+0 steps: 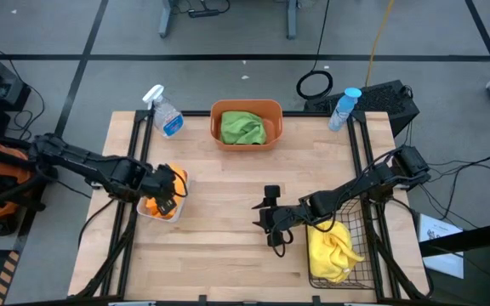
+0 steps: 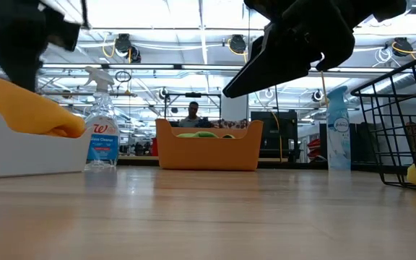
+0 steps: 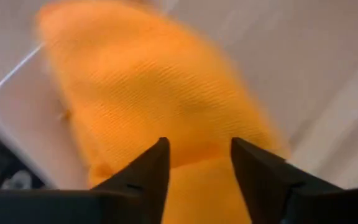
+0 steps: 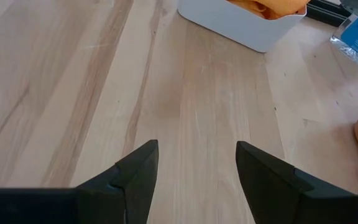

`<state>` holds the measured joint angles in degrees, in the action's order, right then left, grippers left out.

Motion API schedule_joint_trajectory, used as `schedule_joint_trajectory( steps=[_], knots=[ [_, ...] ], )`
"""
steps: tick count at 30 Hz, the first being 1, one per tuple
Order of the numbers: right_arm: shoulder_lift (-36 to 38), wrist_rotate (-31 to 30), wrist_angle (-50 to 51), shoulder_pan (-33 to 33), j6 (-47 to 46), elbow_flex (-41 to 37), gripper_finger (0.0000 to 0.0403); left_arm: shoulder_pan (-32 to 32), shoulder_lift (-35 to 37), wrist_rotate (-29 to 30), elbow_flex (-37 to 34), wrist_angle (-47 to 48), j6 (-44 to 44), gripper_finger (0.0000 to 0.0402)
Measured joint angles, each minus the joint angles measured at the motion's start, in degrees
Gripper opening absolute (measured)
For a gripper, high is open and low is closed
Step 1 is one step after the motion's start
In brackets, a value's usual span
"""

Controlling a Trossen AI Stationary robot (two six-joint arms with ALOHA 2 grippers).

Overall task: Sort microfiber towel by color & place in baskets
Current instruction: Put the orange microfiber cloth into the white bin

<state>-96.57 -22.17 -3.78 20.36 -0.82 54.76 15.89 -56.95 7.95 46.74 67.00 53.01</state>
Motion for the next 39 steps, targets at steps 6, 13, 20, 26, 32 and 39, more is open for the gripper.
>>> schedule_joint_trajectory(
  steps=[6,13,20,26,32,39],
  knots=[
    [0.0,0.0,0.36,0.0,0.02,0.0,0.0208,2.29,0.55,0.02,-6.31,-6.86,1.95,0.0077],
    [0.0,-0.24,0.2,-0.15,0.2,0.0,0.0208,3.04,0.5,1.7,-13.44,-11.59,4.72,0.0007],
    [0.0,-0.24,0.16,-0.15,0.2,0.0,0.0208,3.04,0.51,0.53,-16.07,-13.19,5.73,0.0012],
    [0.0,-0.24,0.16,-0.15,0.11,0.0,0.0208,3.0,0.52,-3.83,-10.32,-8.62,-1.94,0.0013],
    [0.0,-0.24,0.18,-0.14,0.0,0.0,0.0208,2.9,0.52,-4.03,-4.05,0.26,-14.26,0.0013],
    [0.0,-0.24,0.16,-0.13,-0.02,0.0,0.0208,3.04,0.25,-5.39,-1.95,-2.78,-26.1,0.0013]
  ],
)
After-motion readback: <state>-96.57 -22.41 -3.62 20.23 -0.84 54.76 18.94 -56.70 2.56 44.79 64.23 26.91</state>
